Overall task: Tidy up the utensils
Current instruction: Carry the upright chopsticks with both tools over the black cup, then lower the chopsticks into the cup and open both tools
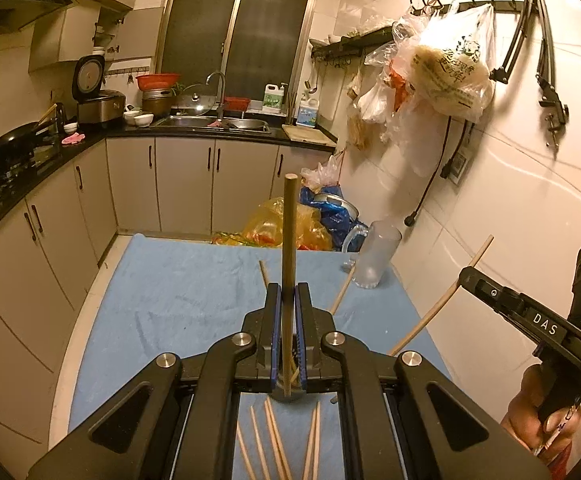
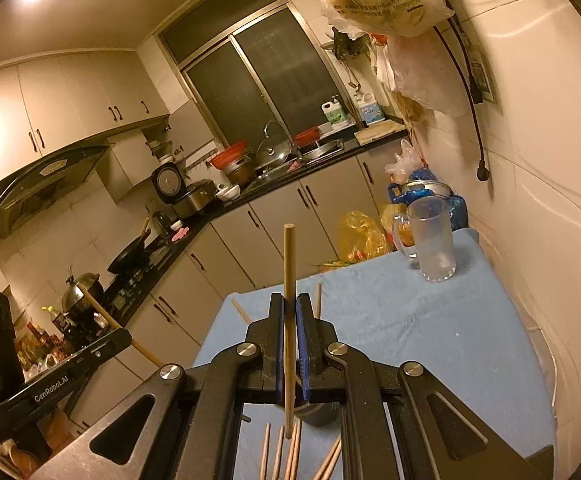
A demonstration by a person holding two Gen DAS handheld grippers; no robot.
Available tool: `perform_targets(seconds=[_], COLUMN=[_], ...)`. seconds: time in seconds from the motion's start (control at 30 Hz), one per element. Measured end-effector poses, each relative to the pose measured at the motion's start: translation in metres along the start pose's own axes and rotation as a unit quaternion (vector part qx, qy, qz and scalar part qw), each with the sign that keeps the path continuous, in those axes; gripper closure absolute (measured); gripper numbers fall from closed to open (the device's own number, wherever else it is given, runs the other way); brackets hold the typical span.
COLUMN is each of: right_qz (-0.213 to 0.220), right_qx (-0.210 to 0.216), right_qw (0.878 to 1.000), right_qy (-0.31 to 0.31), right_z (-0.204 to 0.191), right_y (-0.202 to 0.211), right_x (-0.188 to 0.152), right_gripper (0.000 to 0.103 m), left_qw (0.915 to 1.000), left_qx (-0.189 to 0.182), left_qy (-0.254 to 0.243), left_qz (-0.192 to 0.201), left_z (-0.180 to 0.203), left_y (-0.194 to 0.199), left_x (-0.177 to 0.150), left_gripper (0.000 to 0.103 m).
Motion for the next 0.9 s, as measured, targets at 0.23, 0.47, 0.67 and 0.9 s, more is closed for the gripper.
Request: perform_targets(seconds=[0.23,0.47,0.67,0.9], right_qz=[0.011,-0.016,-0.052,-0.099], right_qx=[-0.009,-0.025,-0.033,-0.041], right_qw=[1.0,1.0,0.998,0.994], right_qy=[0.0,0.002,-0.003,-0.015], right_z=[0.001,0.009,0.02,0.032], right_y=[-0.029,-0.065,-0.09,-0.116], right_x=[0.015,-0.004,-0.028,-0.062], right_gripper=[0.096,0.096,0.096,0.096], left_qw=[0.9997,0.9986,0.9968,0.9947], left_qx=[-0.002,-0.009,-0.012,-0.01], left_qy=[0.019,0.038,0.045,0.052], left_qz=[-0.012,-0.035,-0.064,-0.088], left_z=[-0.007,-0.015,-0.024,-0.03], left_y=[-0.034,-0.064,-0.089,-0.111], left_x=[-0.001,-0.017,-0.037,-0.054], left_gripper=[0.097,0.097,0.097,0.097])
Point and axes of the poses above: each gripper's, at about its wrist camera, not at the fingertips, and y roughly against the way its jaws point, z to its right, x to its top, the point moved 7 cm from there along -y, roughly the way its jaws point, and after that the axes turned 8 degrees about z, right-handed, at the moved point
